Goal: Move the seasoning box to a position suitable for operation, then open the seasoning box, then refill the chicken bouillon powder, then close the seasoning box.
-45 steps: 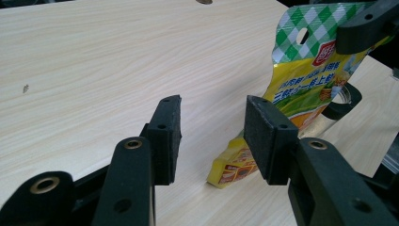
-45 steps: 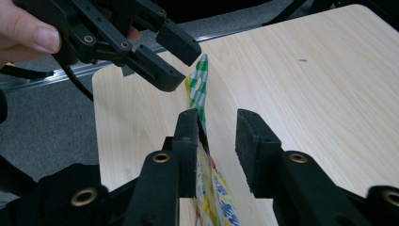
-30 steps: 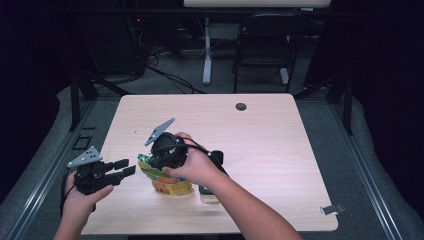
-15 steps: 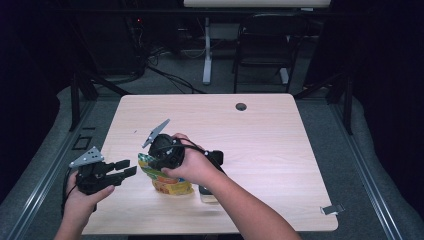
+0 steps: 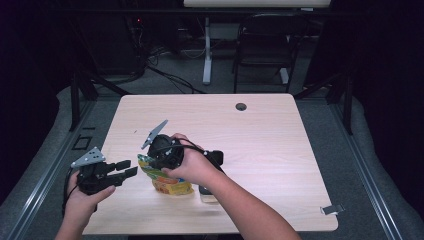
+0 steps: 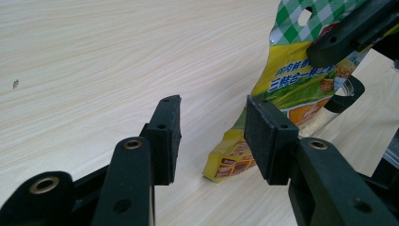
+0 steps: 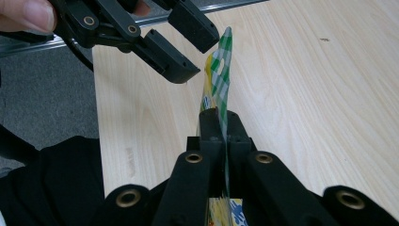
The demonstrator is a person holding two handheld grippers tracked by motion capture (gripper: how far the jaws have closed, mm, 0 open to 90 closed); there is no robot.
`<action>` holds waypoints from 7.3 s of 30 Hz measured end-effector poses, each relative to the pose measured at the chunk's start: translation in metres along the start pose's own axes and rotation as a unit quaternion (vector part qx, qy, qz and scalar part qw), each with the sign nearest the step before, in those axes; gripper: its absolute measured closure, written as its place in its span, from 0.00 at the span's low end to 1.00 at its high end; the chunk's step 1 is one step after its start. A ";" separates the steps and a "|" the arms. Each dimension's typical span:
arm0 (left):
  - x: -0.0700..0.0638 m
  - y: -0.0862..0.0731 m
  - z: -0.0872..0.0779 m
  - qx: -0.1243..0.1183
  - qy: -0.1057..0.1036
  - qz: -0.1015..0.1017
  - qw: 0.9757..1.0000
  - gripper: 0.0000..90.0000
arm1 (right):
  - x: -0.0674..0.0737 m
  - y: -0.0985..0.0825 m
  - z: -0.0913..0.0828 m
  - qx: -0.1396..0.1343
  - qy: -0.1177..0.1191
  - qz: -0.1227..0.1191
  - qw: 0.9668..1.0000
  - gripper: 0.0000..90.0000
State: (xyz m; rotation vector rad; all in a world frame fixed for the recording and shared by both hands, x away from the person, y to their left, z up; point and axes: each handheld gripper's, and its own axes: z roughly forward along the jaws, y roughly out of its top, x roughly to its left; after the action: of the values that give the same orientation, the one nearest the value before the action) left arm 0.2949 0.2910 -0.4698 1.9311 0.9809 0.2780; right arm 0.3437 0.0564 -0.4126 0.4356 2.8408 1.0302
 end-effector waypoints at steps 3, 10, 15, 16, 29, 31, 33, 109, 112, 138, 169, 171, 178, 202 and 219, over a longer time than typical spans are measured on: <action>0.000 0.000 0.000 0.000 0.000 0.000 1.000 0.63 | 0.000 0.000 0.000 -0.002 -0.001 -0.002 1.000 1.00; 0.000 0.000 0.001 0.000 -0.001 0.001 1.000 0.63 | 0.001 -0.001 -0.001 -0.002 -0.002 -0.009 1.000 1.00; -0.001 0.000 0.002 0.001 -0.002 0.003 1.000 0.63 | 0.003 -0.002 -0.002 -0.005 -0.005 -0.016 1.000 1.00; -0.001 0.000 0.002 0.002 -0.002 0.003 1.000 0.63 | 0.003 -0.002 -0.003 -0.004 -0.005 -0.016 1.000 1.00; -0.004 0.000 0.005 0.005 -0.005 0.011 1.000 0.63 | 0.004 -0.009 -0.010 -0.007 -0.007 -0.017 1.000 1.00; -0.005 0.000 0.005 0.006 -0.007 0.011 1.000 0.63 | 0.003 -0.011 -0.011 -0.010 -0.006 -0.016 1.000 1.00; -0.005 0.000 0.006 0.007 -0.006 0.013 1.000 0.62 | 0.003 -0.011 -0.013 -0.007 -0.007 -0.018 1.000 1.00; -0.033 0.005 0.020 0.044 -0.048 0.081 0.995 0.85 | -0.005 -0.037 -0.047 -0.020 -0.034 -0.013 0.999 0.99; -0.035 0.001 0.016 0.042 -0.044 0.083 0.995 0.88 | -0.006 -0.034 -0.044 -0.019 -0.043 -0.012 0.999 0.98; -0.036 -0.019 0.017 0.010 -0.088 0.023 0.996 0.64 | -0.004 -0.030 -0.046 -0.055 -0.049 0.000 0.997 0.75; -0.029 -0.032 0.050 0.028 -0.124 -0.031 0.991 0.49 | -0.006 -0.045 -0.060 -0.078 -0.059 0.011 0.995 0.70; -0.029 -0.033 0.052 0.031 -0.123 -0.031 0.991 0.49 | -0.005 -0.044 -0.058 -0.076 -0.056 0.010 0.995 0.70; -0.029 -0.034 0.056 0.038 -0.118 -0.026 0.992 0.49 | 0.001 -0.035 -0.048 -0.086 -0.049 0.001 0.995 0.68; -0.029 -0.038 0.062 0.051 -0.114 -0.023 0.992 0.55 | 0.021 -0.006 -0.016 -0.079 0.007 -0.045 0.996 0.74; -0.033 -0.040 0.072 0.061 -0.115 -0.019 0.991 0.47 | 0.023 -0.020 -0.029 -0.077 0.000 -0.053 0.996 0.75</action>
State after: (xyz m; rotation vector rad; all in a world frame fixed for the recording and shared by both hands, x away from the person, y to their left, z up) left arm 0.2917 0.2321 -0.5358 1.9999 0.8967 -0.0280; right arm 0.3114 0.0306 -0.4025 0.2664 2.7248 1.2171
